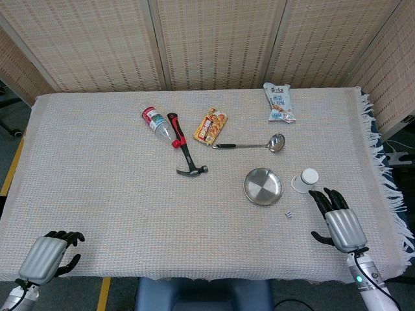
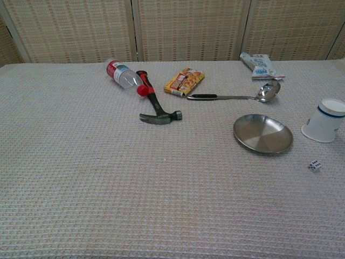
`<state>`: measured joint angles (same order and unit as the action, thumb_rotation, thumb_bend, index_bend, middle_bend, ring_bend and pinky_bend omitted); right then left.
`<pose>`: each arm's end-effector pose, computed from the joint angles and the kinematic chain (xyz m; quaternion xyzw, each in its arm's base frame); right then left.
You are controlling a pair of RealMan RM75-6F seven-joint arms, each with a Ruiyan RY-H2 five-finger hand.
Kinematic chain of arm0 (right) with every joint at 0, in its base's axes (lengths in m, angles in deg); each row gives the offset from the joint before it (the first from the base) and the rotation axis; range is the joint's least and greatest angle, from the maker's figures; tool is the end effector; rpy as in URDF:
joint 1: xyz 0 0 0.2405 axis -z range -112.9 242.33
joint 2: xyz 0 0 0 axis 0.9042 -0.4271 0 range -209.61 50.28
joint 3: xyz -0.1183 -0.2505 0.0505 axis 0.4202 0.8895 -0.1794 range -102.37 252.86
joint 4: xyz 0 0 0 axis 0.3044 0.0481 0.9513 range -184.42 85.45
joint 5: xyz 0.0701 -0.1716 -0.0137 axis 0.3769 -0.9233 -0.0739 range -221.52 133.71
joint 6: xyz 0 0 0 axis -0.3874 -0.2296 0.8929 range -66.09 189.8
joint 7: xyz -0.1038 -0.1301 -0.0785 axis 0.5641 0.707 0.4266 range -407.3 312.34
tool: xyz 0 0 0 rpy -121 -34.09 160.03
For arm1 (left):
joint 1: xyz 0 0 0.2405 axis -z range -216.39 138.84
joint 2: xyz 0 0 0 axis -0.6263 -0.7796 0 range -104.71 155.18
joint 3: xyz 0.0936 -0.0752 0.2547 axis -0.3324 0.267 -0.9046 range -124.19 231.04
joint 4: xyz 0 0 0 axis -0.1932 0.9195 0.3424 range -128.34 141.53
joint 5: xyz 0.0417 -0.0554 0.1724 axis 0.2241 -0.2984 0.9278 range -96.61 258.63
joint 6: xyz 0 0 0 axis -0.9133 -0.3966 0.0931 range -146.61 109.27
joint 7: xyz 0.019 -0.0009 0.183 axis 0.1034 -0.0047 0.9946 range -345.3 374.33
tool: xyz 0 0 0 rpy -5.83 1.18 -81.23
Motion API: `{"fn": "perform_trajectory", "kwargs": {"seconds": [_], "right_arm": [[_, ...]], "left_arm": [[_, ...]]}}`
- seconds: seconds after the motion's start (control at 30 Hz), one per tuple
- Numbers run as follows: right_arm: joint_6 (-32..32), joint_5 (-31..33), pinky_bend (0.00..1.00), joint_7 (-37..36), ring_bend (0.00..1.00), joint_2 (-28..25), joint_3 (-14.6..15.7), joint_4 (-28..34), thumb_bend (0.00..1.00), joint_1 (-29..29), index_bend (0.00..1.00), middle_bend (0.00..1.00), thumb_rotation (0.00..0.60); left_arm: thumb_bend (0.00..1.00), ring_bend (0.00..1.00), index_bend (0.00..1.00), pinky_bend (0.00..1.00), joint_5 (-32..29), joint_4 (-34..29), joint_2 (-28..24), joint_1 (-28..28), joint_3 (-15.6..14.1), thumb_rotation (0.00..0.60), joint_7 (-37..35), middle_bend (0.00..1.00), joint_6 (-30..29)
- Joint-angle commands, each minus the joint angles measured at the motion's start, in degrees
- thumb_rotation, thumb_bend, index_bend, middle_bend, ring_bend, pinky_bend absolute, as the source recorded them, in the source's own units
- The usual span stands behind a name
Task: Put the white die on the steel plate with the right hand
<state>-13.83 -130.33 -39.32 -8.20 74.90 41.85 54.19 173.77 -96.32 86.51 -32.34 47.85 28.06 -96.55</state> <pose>-0.3071 -0.2395 0.1133 0.6698 -0.3972 0.3473 0.5225 -0.2881 0.1913 0.1431 -0.7075 -0.3849 -0.3103 0.5050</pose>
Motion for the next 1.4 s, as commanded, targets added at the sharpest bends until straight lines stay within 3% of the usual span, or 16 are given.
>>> {"fn": "perform_trajectory", "kwargs": {"seconds": [0.03, 0.33, 0.4, 0.5, 0.67, 0.9, 1.0, 1.13, 1.23, 1.4], "right_arm": [[-0.2, -0.3, 0.06, -0.1, 0.00, 0.0, 0.0, 0.0, 0.05, 0.0, 0.01, 0.09, 0.600], [-2.3, -3.1, 0.06, -2.8, 0.00, 0.2, 0.5, -0.7, 0.05, 0.3, 0.01, 0.09, 0.600], [-2.7, -4.5, 0.07, -2.6, 0.00, 0.3, 0.7, -1.6, 0.10, 0.0, 0.03, 0.09, 0.600], [-4.4, -7.1, 0.12, -0.1, 0.00, 1.6, 0.5, -4.7, 0.26, -0.3, 0.07, 0.10, 0.600], [-6.7, -11.4, 0.21, -3.1, 0.07, 4.4, 0.9, -9.1, 0.36, -1.3, 0.14, 0.17, 0.600], [-2.0, -12.7, 0.26, -4.2, 0.11, 3.3, 0.7, -8.9, 0.41, -5.4, 0.23, 0.22, 0.600], [1.5, -11.0, 0.38, -6.2, 0.23, 2.3, -0.1, -7.6, 0.39, -7.5, 0.29, 0.34, 0.600], [7.9, -7.0, 0.72, -2.4, 0.45, -0.1, -1.4, -3.5, 0.24, -10.2, 0.35, 0.57, 0.600], [10.7, -4.9, 0.88, 2.4, 0.59, -0.6, -2.3, -1.6, 0.20, -11.7, 0.40, 0.71, 0.600], [14.3, -1.0, 1.00, 7.3, 0.75, -0.5, -3.0, 0.1, 0.19, -13.1, 0.47, 0.88, 0.600]], "left_arm": [[0.34, 0.41, 0.40, 0.43, 0.0, 0.0, 0.0, 0.0, 0.0, 0.600, 0.0, 0.47, 0.0], [0.34, 0.41, 0.40, 0.43, 0.2, 0.0, -0.1, -0.1, 0.0, 0.600, -0.3, 0.47, -0.3], [0.34, 0.41, 0.40, 0.43, 0.1, 0.2, 0.0, 0.0, 0.1, 0.600, -0.5, 0.47, -0.2], [0.34, 0.41, 0.40, 0.43, -0.6, 0.5, -0.1, 0.1, 0.2, 0.600, -1.0, 0.47, 0.3], [0.34, 0.41, 0.40, 0.44, -0.8, 0.2, -0.6, -0.1, 0.4, 0.600, -1.7, 0.47, -0.3], [0.34, 0.41, 0.40, 0.44, -0.1, -0.4, -0.7, -0.3, 0.1, 0.600, -1.2, 0.47, -0.7], [0.34, 0.41, 0.40, 0.44, -0.5, -0.3, -0.5, -0.1, 0.1, 0.600, -1.0, 0.47, -0.2], [0.34, 0.41, 0.40, 0.44, -0.9, -0.2, -0.5, -0.1, 0.3, 0.600, -1.0, 0.47, -0.1], [0.34, 0.41, 0.40, 0.44, -0.9, -0.2, -0.5, -0.1, 0.3, 0.600, -1.2, 0.47, -0.2], [0.34, 0.41, 0.40, 0.44, -0.8, -0.3, -0.6, -0.1, 0.3, 0.600, -1.3, 0.47, -0.2]]}}
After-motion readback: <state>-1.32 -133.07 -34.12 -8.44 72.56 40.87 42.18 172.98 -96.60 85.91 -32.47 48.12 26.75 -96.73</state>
